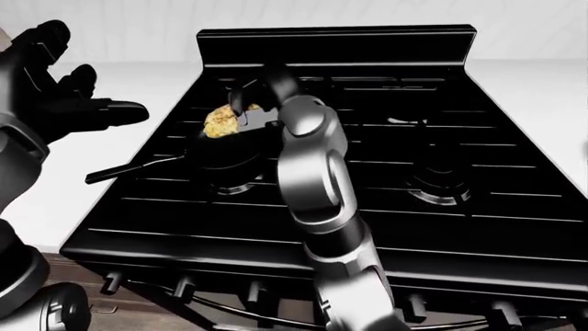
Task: Pick the hot dog from the plate and place it in the pan.
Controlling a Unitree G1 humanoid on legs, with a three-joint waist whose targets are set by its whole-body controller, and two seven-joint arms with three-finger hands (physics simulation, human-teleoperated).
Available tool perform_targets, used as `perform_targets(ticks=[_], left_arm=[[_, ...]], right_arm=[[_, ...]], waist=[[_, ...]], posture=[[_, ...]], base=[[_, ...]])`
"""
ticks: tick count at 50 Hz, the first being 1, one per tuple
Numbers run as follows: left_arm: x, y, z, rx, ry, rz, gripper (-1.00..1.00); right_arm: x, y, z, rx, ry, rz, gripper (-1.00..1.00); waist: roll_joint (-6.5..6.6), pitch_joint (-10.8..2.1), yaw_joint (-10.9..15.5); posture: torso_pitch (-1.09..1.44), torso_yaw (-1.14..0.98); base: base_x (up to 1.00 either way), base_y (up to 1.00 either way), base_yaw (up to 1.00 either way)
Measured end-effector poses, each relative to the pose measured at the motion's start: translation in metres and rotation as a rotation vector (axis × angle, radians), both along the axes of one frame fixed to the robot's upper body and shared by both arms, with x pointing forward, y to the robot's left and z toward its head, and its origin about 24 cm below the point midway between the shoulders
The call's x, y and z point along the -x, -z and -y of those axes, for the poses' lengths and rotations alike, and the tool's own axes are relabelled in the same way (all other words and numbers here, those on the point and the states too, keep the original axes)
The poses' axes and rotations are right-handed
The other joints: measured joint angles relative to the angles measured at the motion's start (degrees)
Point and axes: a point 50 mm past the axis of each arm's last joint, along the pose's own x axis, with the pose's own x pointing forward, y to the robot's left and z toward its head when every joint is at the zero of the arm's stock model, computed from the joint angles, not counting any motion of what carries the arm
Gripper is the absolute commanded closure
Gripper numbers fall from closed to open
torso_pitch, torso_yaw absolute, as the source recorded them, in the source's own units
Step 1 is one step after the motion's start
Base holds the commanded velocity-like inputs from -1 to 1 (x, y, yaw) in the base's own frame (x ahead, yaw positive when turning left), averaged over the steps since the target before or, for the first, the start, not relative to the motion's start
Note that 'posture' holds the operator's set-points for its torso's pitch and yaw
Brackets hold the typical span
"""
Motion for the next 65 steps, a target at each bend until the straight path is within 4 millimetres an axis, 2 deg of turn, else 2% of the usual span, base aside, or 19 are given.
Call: perform_targets(ticks=[6,10,13,24,40,48,65], left_arm=[[0.001,-0.001,0.001,-0.001,0.001,0.006,-1.00],[0.000,0.000,0.002,-0.001,0.005,0.001,-1.00],[0.000,-0.002,0.003,-0.002,0.011,0.011,-1.00],[-0.002,0.003,0.001,0.003,0.003,-0.004,-1.00],[0.000,0.002,-0.001,0.003,-0.001,-0.005,-1.00],[0.001,0.001,-0.001,0.004,0.001,0.001,-1.00],[0.001,0.002,0.000,0.003,0.004,-0.002,-1.00]], right_arm=[[-0.009,0.005,-0.005,0.004,0.007,0.001,1.00],[-0.029,0.020,-0.020,0.035,0.016,-0.005,1.00],[-0.033,0.027,-0.025,0.041,0.007,-0.014,1.00],[-0.031,0.025,-0.034,0.032,-0.016,0.020,1.00],[-0.020,0.042,-0.047,0.047,-0.063,-0.012,1.00],[-0.023,0.056,-0.049,0.052,-0.067,-0.041,1.00],[-0.029,0.060,-0.055,0.042,-0.059,-0.023,1.00]], waist=[[-0.09,-0.31,0.2],[0.10,-0.66,0.2],[0.13,-0.47,0.4],[-0.27,-0.63,0.4],[-0.16,-0.47,0.2],[0.15,-0.51,0.1],[0.55,-0.79,-0.2]], posture=[[0.00,0.00],[0.00,0.00],[0.00,0.00],[0.00,0.00],[0.00,0.00],[0.00,0.00],[0.00,0.00]], base=[[0.00,0.00,0.00],[0.00,0.00,0.00],[0.00,0.00,0.00],[0.00,0.00,0.00],[0.00,0.00,0.00],[0.00,0.00,0.00],[0.00,0.00,0.00]])
